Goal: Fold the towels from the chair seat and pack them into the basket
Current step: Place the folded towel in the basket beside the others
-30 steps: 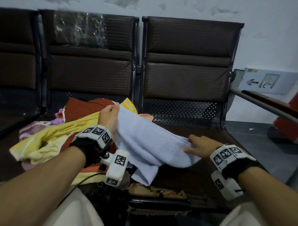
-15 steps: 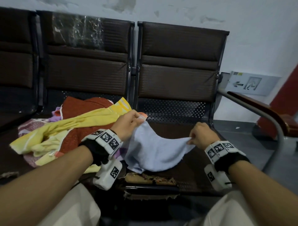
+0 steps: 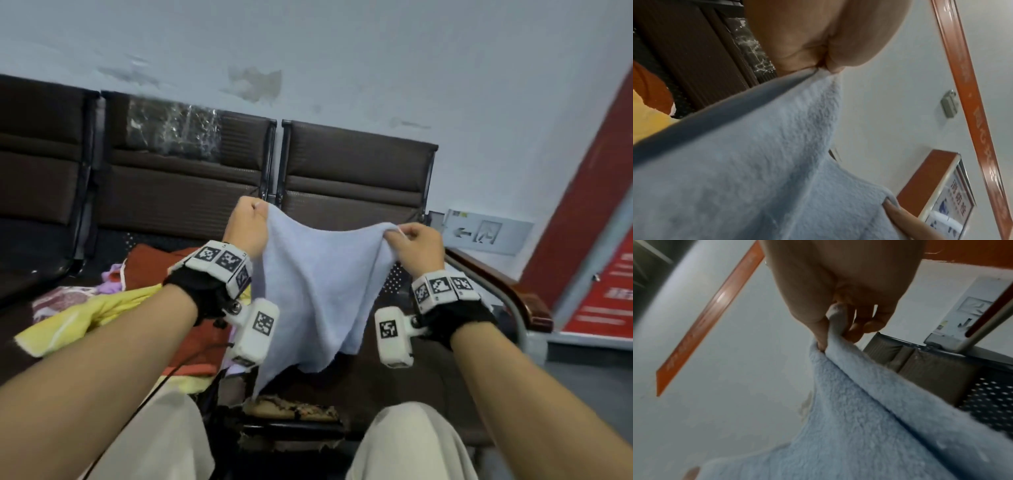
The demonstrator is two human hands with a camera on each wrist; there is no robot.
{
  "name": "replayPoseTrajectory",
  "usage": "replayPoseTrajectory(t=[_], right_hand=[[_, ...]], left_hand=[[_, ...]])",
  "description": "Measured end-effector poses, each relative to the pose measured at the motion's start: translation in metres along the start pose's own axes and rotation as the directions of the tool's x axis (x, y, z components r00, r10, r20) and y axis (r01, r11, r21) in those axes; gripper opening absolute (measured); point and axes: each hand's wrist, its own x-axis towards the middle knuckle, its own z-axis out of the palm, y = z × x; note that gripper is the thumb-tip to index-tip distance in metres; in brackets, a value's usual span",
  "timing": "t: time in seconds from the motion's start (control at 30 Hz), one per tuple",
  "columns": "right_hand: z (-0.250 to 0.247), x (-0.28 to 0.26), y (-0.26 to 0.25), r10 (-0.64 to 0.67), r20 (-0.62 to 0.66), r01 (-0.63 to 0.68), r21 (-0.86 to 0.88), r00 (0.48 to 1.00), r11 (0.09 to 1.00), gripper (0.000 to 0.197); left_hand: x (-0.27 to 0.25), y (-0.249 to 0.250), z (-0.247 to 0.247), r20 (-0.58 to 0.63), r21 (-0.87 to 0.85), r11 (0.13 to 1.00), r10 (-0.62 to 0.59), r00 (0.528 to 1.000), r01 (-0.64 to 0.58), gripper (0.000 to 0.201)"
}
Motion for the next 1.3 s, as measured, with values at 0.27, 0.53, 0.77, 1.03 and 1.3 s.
replayPoseTrajectory(t=[0.27,0.53,0.77,1.03,1.3], right_hand=[[-0.025,0.012,-0.023,0.038,-0.229,-0.007,0.134,0.973,0.991,0.009],[-0.002,0.013,0.041,0.133,-0.134,-0.136,-0.019,0.982,0.991,0.019],[0.047,0.004,0.101,0.397,-0.024,-0.396,0.034,0.918,0.918,0.009],[0.089,-0.007,0.110,0.299,0.494,-0.520,0.404,0.817,0.753,0.015],[0.125,-0.015,0.097,-0.047,0.641,-0.026,0.104,0.766,0.994,0.009]], left_hand=[[0.016,0.008,-0.031,-0.199,0.079,0.997,-0.006,0.980,0.022,0.012],[0.021,-0.060,-0.011,-0.100,0.201,0.979,-0.019,0.995,0.039,0.015],[0.029,-0.113,0.028,-0.014,0.115,0.985,-0.130,0.991,0.130,0.028],[0.019,-0.155,0.061,0.112,-0.021,0.986,-0.160,0.981,0.163,0.013],[0.010,-0.163,0.076,0.299,0.013,0.999,-0.047,0.953,0.045,0.029]])
